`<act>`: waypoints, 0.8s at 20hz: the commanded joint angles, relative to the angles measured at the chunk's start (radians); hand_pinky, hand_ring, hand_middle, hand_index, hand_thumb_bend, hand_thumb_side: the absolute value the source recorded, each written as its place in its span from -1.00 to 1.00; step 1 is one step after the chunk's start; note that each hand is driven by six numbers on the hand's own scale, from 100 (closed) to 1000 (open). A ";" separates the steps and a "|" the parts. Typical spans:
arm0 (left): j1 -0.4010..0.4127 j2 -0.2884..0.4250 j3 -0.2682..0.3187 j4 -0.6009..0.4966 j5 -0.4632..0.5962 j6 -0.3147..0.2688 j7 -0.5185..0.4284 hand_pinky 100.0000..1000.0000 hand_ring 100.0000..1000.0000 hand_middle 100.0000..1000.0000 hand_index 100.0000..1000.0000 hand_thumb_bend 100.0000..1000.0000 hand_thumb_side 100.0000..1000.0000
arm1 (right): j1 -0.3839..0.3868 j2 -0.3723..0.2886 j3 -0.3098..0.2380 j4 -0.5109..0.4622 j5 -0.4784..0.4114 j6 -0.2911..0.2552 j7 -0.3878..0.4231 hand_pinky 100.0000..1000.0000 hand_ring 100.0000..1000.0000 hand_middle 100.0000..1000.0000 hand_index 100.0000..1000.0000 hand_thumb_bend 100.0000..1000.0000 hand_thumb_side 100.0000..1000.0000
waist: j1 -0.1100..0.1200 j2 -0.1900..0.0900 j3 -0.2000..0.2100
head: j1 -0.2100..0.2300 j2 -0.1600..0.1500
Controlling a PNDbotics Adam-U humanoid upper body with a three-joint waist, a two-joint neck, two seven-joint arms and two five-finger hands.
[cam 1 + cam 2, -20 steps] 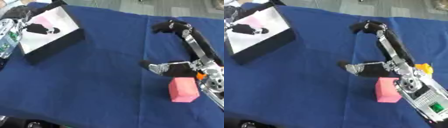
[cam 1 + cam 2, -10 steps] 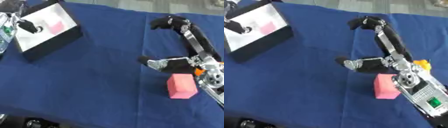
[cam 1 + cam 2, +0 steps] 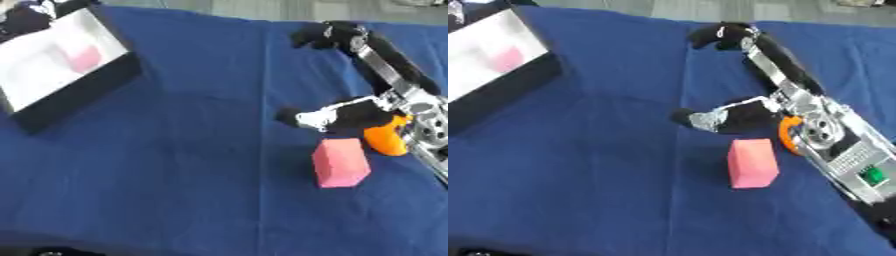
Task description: Pick up the objects with one hand, pass them to the other hand, and then place them into the box on the other side of the table.
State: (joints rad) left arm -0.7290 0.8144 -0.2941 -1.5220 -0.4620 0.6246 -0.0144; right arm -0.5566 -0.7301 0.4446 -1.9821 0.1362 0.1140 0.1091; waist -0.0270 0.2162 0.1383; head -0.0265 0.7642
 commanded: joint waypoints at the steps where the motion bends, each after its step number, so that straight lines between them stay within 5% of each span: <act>1: 0.008 0.066 0.003 -0.056 0.040 0.010 0.014 0.91 0.56 0.52 0.63 -1.00 -0.01 | -0.013 -0.077 -0.023 -0.018 0.008 -0.027 0.106 0.70 0.72 0.46 0.62 0.24 -0.48 | -0.013 -0.036 -0.006 | -0.009 0.006; 9: 0.043 0.095 -0.006 -0.081 0.051 0.017 0.007 0.91 0.58 0.53 0.60 -1.00 -0.01 | 0.036 -0.163 0.015 -0.018 0.023 -0.071 0.240 0.71 0.74 0.47 0.66 0.21 -0.51 | -0.016 -0.039 -0.025 | -0.004 0.006; 16: 0.055 0.101 -0.015 -0.082 0.048 0.018 -0.002 0.90 0.58 0.52 0.59 -1.00 -0.01 | 0.080 -0.209 0.074 -0.018 0.119 -0.089 0.265 0.72 0.72 0.46 0.64 0.16 -0.56 | -0.021 -0.033 -0.027 | 0.001 0.006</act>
State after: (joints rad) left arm -0.6652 0.8713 -0.3161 -1.5896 -0.4151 0.6424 -0.0133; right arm -0.4696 -0.9034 0.5171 -1.9851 0.2343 0.0266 0.3734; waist -0.0376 0.2120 0.1110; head -0.0281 0.7643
